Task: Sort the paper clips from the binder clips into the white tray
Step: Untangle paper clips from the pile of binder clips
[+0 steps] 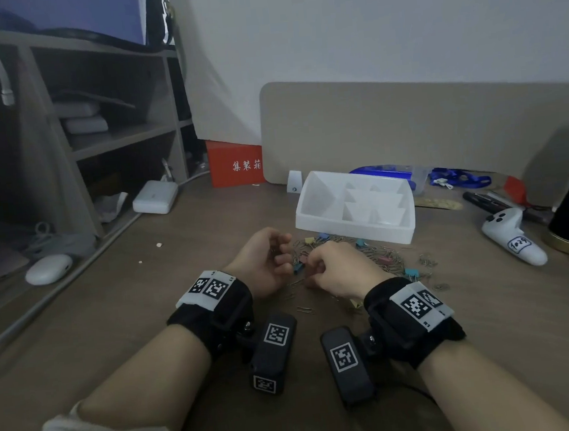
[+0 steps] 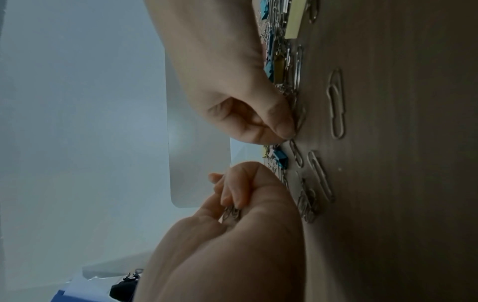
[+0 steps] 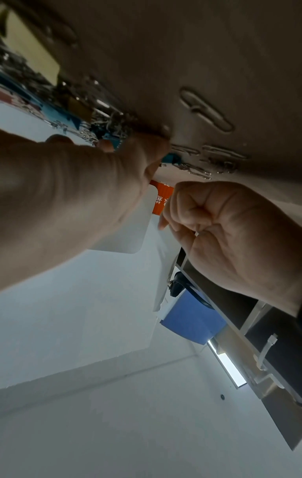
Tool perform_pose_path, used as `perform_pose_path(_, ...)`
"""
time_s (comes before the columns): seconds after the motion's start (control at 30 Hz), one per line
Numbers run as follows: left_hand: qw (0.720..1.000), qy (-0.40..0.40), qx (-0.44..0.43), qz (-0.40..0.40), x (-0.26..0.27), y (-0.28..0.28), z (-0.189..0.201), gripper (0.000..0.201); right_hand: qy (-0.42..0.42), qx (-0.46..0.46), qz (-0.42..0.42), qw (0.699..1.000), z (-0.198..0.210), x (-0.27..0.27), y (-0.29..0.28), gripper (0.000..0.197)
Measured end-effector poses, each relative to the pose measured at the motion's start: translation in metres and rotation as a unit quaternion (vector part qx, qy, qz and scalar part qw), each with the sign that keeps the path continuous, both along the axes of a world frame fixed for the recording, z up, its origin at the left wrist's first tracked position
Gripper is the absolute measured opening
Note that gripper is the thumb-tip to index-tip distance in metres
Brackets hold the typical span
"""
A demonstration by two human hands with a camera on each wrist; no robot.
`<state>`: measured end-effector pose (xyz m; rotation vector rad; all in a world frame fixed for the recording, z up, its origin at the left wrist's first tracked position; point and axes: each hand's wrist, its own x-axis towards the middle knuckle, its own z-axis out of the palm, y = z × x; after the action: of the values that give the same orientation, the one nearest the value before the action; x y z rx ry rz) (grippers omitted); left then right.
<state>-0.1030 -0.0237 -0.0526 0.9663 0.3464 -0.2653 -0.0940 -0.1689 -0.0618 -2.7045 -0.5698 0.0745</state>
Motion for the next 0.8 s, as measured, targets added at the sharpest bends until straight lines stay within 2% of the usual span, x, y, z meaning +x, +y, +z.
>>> perform_pose_path(0.1, 1.0, 0.005, 0.003, -0.008, -0.001, 0.0, 0.0, 0.031, -0.026, -0.02, 0.006, 0.999, 0.001, -0.002, -0.001, 0.014)
perform_pose_path(0.17, 1.0, 0.002, -0.002, -0.002, -0.001, 0.0, 0.001, 0.031, -0.043, -0.01, 0.01, 0.999, 0.003, -0.004, -0.001, 0.028)
perform_pose_path(0.2, 1.0, -0.002, -0.004, 0.005, -0.001, 0.001, 0.001, 0.031, -0.044, -0.001, 0.015, 0.999, 0.004, -0.004, 0.0, 0.029)
perform_pose_path(0.27, 1.0, -0.01, -0.008, 0.021, -0.001, 0.003, 0.002, 0.03, -0.03, 0.007, 0.035, 0.999, 0.006, -0.005, 0.001, 0.021)
perform_pose_path(0.4, 1.0, -0.01, -0.02, 0.02, -0.003, 0.005, 0.002, 0.028, 0.029, -0.004, 0.084, 0.996, 0.006, -0.009, 0.003, 0.037)
perform_pose_path(0.67, 0.999, -0.017, -0.025, 0.028, 0.0, 0.01, 0.002, 0.027, 0.003, 0.009, 0.077, 0.997, 0.005, -0.009, 0.004, 0.007)
perform_pose_path(0.8, 0.999, -0.015, -0.016, 0.023, -0.001, 0.011, 0.003, 0.028, 0.014, -0.02, 0.055, 0.998, 0.006, -0.009, 0.006, 0.005)
